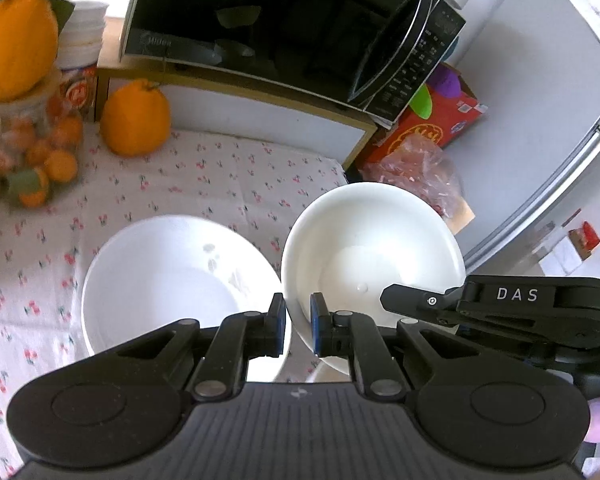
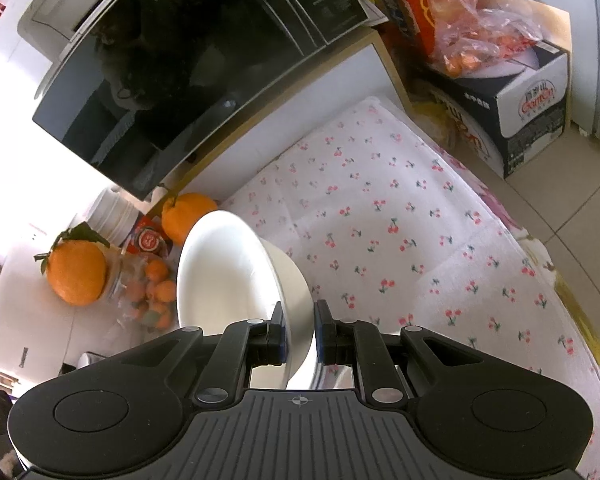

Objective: Organize plates and bowls
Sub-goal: 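Lift the small white bowl with both grippers and carry it over the cream bowl, then lower the small white bowl into the cream bowl and open both grippers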

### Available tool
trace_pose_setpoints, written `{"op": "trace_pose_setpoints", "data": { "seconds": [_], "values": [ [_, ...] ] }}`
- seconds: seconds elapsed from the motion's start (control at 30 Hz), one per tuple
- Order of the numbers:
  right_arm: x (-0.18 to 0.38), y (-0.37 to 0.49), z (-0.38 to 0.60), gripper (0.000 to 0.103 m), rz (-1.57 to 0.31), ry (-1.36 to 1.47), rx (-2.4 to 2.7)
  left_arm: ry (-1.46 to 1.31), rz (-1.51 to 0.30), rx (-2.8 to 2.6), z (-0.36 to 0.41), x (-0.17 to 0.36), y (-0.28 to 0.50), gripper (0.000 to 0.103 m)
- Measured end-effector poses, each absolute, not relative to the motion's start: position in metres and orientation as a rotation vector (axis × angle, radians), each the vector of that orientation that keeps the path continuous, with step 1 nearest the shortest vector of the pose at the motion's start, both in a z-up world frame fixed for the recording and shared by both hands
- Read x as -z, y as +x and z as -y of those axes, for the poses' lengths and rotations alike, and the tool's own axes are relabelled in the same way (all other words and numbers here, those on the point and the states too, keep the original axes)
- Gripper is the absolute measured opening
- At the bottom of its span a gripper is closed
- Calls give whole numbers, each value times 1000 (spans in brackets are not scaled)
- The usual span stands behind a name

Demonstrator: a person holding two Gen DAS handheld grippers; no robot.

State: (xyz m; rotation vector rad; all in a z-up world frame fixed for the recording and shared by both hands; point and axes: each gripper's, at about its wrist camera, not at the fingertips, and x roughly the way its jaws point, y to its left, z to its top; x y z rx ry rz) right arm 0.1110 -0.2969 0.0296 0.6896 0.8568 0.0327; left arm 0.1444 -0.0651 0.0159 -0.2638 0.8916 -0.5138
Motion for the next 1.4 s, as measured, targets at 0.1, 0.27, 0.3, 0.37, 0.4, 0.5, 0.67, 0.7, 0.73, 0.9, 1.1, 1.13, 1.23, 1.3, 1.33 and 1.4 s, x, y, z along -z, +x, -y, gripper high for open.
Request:
{"op": "trace_pose_setpoints", "data": {
  "seconds": [0.1,0.27,0.3,0.37,0.4,0.5,0.67,0.7,0.73,0.9,1.1,1.13,1.23,1.3,1.33,1.4],
  "values": [
    [-25,102,298,14,-862,706,-35,-243,-888,520,65,-14,135,11],
    [-19,88,298,14,-863,717,-33,-229,-876,535,64,-10,120,11],
    [-18,85,298,14,-862,717,-33,-230,-874,540,63,-9,117,11],
    [-17,78,298,14,-852,716,-36,-236,-876,548,62,-7,114,11],
    [-16,74,298,14,-847,712,-36,-237,-880,553,62,-6,112,11],
    [-12,67,299,14,-855,694,-35,-232,-896,563,64,-4,108,11],
    [-14,62,302,14,-848,637,-23,-223,-912,582,73,-1,101,12],
    [-13,61,305,14,-850,641,-23,-221,-913,586,75,-1,100,12],
    [-11,61,308,14,-855,649,-23,-219,-914,589,76,0,99,13],
    [-6,57,318,14,-872,667,-17,-227,-932,608,79,4,97,13],
    [-3,50,326,14,-894,659,-14,-234,-978,631,85,11,96,13],
    [-1,49,327,14,-901,657,-13,-235,-985,634,86,12,96,13],
    [3,48,328,14,-926,644,-6,-227,-1002,638,89,15,95,13],
    [7,47,328,16,-942,635,0,-219,-1012,640,92,17,95,13],
    [8,47,329,16,-949,633,4,-218,-1017,641,93,18,95,13],
    [12,47,329,16,-963,627,15,-212,-1028,642,95,22,94,13]
  ]
}}
